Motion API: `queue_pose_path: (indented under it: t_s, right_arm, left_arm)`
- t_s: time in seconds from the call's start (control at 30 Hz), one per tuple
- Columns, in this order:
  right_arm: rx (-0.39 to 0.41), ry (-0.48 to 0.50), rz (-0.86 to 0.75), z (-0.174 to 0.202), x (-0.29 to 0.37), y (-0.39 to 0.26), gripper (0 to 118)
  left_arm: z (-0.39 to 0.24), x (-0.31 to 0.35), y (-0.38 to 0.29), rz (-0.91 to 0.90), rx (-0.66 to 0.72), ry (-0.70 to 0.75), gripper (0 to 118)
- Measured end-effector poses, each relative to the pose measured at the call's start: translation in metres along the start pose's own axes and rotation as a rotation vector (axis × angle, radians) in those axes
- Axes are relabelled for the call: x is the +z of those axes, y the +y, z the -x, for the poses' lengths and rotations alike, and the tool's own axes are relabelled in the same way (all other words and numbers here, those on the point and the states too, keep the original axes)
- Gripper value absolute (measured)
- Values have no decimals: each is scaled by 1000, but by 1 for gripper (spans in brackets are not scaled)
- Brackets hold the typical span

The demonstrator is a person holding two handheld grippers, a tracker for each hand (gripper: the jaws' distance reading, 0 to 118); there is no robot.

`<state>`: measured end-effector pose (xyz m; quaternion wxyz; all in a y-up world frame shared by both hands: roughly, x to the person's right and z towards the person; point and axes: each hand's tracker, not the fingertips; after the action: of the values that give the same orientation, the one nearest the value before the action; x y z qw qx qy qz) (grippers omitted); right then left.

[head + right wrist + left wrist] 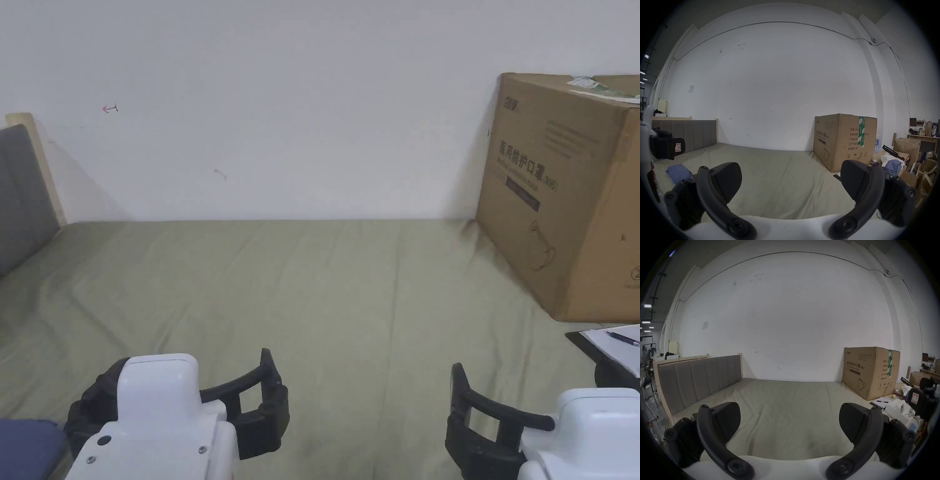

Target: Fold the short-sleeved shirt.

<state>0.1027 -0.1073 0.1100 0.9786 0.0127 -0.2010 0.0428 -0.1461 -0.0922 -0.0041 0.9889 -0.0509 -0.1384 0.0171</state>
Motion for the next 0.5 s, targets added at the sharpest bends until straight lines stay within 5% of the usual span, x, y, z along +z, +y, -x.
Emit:
queue_pose_path:
  t_s: [0.5]
  right_arm:
    - [42,10,27,7,-5,-6,118]
  left_arm:
    - [-21,-9,-10,94,-111,26,118]
